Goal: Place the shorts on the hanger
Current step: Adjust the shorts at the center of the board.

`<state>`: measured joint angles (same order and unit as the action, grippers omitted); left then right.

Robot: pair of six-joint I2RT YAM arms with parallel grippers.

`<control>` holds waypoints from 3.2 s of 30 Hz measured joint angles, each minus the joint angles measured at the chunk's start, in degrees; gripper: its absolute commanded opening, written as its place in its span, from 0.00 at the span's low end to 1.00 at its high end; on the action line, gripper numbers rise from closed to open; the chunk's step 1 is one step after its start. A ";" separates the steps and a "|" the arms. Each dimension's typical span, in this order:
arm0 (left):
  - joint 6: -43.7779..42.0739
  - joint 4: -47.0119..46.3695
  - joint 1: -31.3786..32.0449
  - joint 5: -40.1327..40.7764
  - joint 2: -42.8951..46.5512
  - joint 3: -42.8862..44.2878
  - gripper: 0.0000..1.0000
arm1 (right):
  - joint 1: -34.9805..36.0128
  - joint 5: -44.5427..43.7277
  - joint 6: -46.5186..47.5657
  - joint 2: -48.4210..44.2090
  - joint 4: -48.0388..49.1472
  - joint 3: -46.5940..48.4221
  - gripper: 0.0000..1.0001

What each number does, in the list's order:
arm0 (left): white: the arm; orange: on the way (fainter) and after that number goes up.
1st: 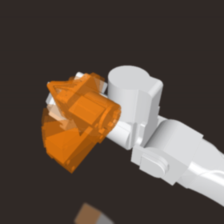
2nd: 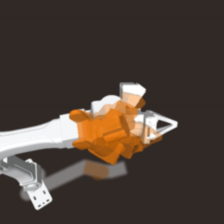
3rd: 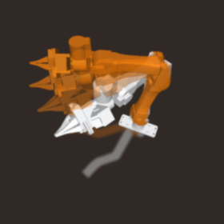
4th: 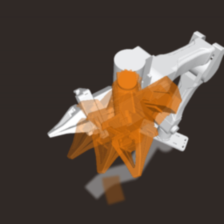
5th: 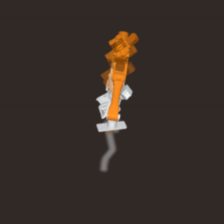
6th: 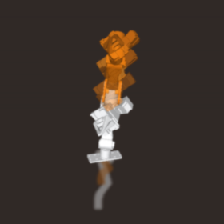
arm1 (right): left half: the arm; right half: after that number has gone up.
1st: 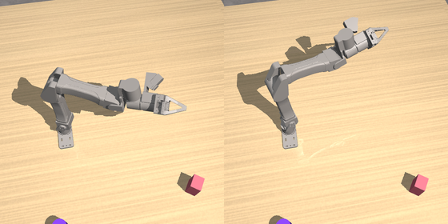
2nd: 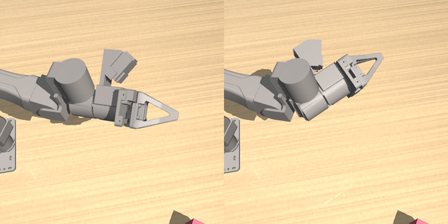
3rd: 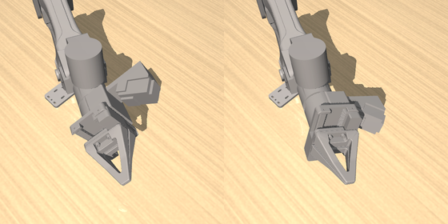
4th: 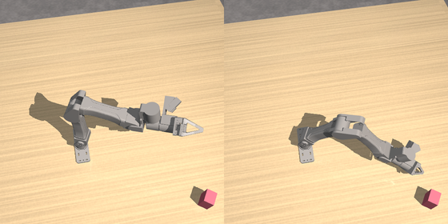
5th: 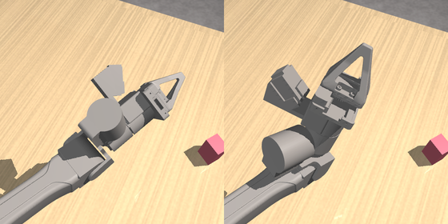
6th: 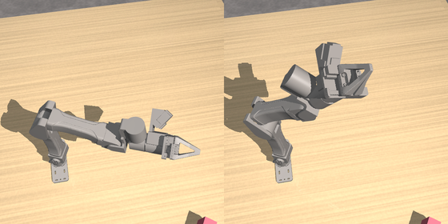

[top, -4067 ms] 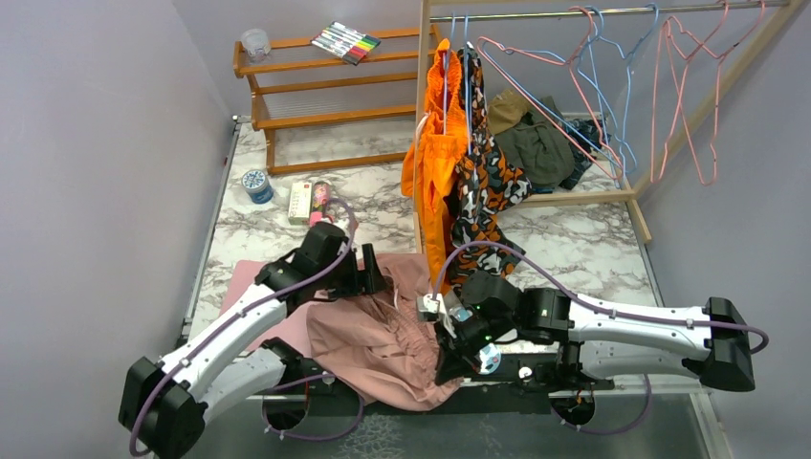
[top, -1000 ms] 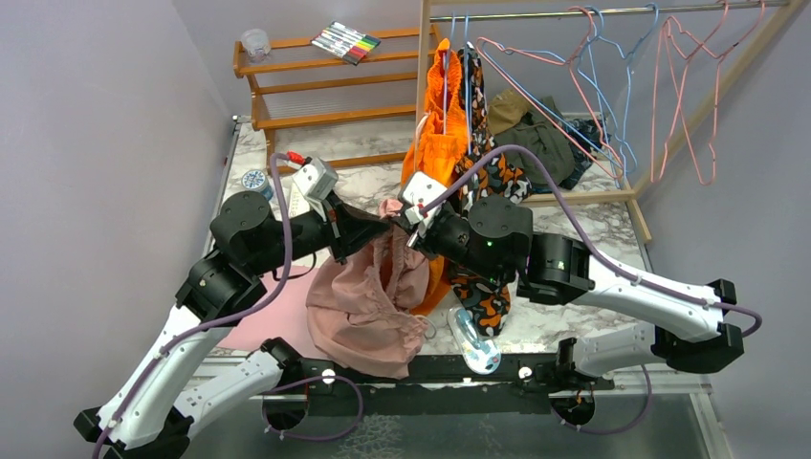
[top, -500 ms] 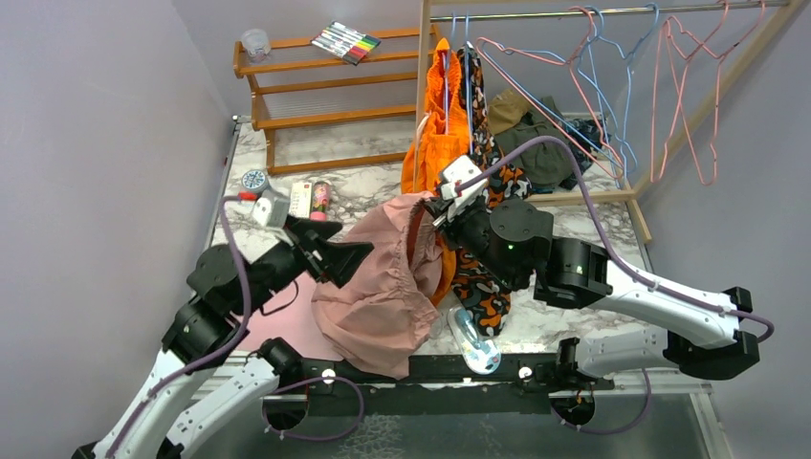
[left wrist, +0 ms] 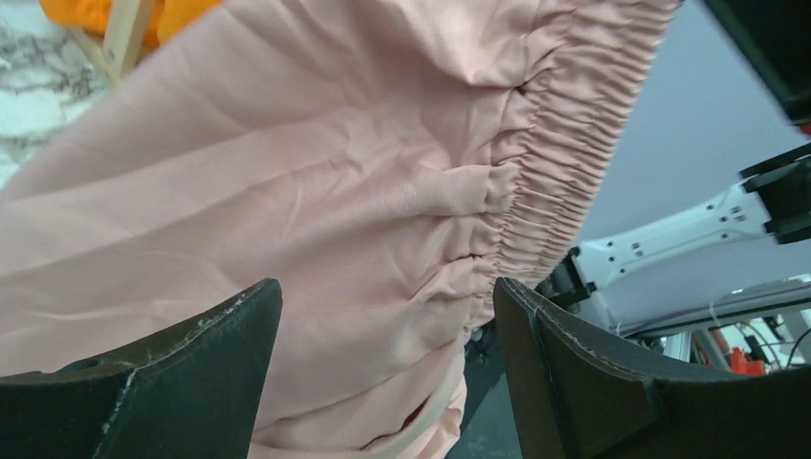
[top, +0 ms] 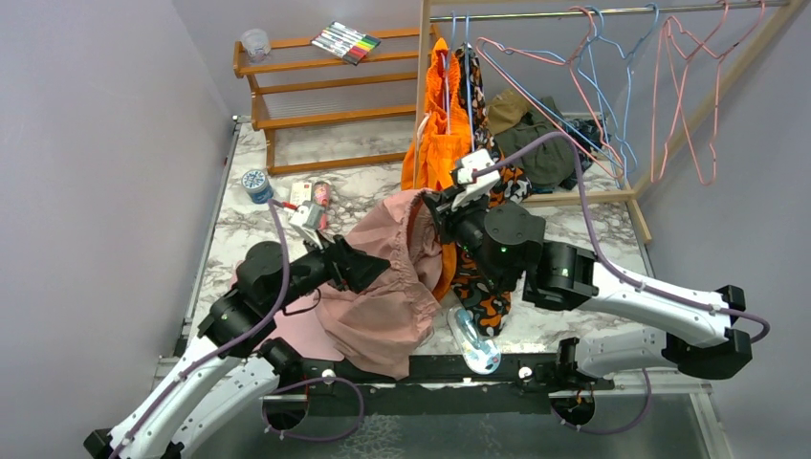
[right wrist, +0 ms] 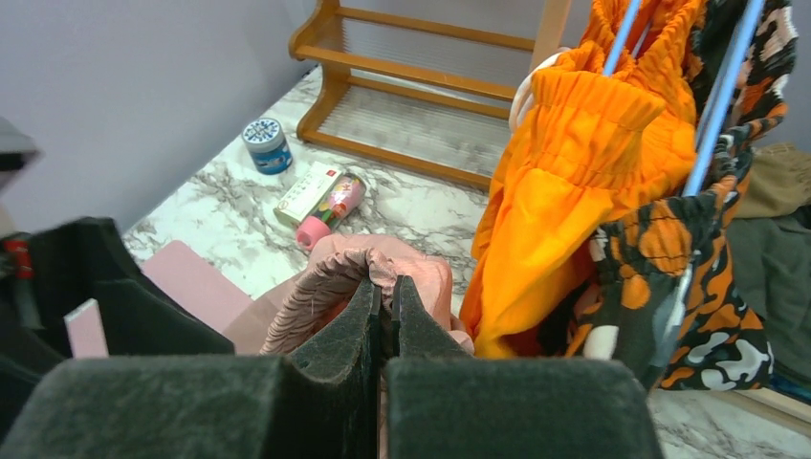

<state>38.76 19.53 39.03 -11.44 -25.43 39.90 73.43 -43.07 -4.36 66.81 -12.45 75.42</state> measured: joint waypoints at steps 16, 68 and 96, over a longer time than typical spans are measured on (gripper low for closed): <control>-6.05 2.69 0.00 -2.75 -6.12 2.89 0.99 | -0.90 -0.24 -0.79 6.23 3.61 0.02 0.01; -31.91 22.49 3.87 12.76 -18.32 48.96 0.00 | -2.84 49.42 7.98 -12.74 -15.13 12.37 0.01; -19.23 0.66 3.08 -0.55 -15.30 3.72 0.08 | -3.04 34.51 0.55 -24.22 -11.41 -20.20 0.01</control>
<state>19.53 20.18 42.11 -11.99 -40.73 43.62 70.39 -8.56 -3.81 42.59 -23.86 55.22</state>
